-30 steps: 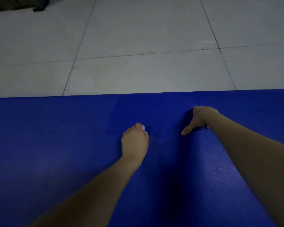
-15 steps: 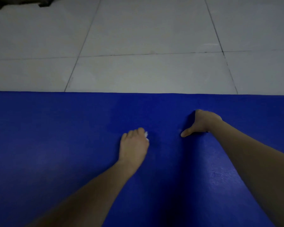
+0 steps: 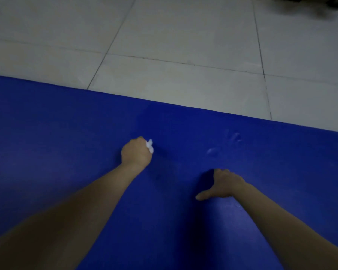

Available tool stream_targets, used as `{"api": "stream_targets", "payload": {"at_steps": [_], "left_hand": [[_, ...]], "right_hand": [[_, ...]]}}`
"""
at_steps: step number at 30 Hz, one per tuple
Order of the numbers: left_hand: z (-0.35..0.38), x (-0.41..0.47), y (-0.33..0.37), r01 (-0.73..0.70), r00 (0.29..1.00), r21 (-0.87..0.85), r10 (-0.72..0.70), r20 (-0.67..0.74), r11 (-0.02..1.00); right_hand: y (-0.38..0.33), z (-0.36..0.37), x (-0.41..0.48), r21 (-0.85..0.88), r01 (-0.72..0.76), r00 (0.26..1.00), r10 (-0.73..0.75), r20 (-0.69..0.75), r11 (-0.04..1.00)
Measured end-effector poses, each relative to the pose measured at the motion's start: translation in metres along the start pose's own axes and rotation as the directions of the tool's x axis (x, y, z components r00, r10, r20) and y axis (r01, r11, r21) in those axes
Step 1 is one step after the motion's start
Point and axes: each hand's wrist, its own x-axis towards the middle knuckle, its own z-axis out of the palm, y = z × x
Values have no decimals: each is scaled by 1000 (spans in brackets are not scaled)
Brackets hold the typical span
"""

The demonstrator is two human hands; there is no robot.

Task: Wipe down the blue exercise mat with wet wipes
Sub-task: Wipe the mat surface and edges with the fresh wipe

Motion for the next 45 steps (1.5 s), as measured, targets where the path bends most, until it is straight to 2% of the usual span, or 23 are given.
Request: {"api": "stream_targets", "payload": {"at_steps": [1,4,6,8,11,15,17,20,23,25,33,38,41,45], "left_hand": [[5,-9,8,-47,998,-23,48,32,999],[28,-38,48,-173,980,-109,182,78,979],[45,-58,77,-265,957,-116,275,88,957],[56,-71,94,-362,931,-35,364,43,931],[57,-67,82,-453,888,128,459,-20,882],[39,-44,29,-366,916,225,392,-86,903],[23,-30,-5,-271,950,201,296,-103,941],[1,-7,-51,-94,972,157,125,-200,983],[-3,-2,-60,-8,982,97,26,-187,995],[4,-10,-48,-27,986,41,33,-165,999],[67,-104,69,-301,948,12,301,-106,954],[75,-106,68,-449,859,224,487,-158,865],[61,-86,37,-403,862,283,465,-203,870],[35,-60,-27,-222,929,304,296,-223,926]], "right_hand": [[-5,8,-1,3,-5,1000,5,17,1000],[-10,16,0,-43,-23,996,19,-88,999],[-10,14,2,-31,-19,995,16,-95,999],[-11,11,4,-40,-10,996,6,-92,999],[-16,5,7,-74,-8,998,4,-61,997],[-19,1,6,-92,-13,999,8,-52,996],[-20,0,5,-92,-15,999,10,-52,996],[-18,2,4,-90,-16,998,10,-65,996],[-17,3,2,-91,-14,997,6,-81,996],[-18,2,2,-86,-11,996,3,-85,996],[-21,0,0,-97,3,996,-12,-88,995],[-20,2,2,-93,13,992,-24,-124,996],[-16,2,0,-82,29,992,-38,-117,996],[-16,3,-2,-77,19,992,-29,-122,997]]}}
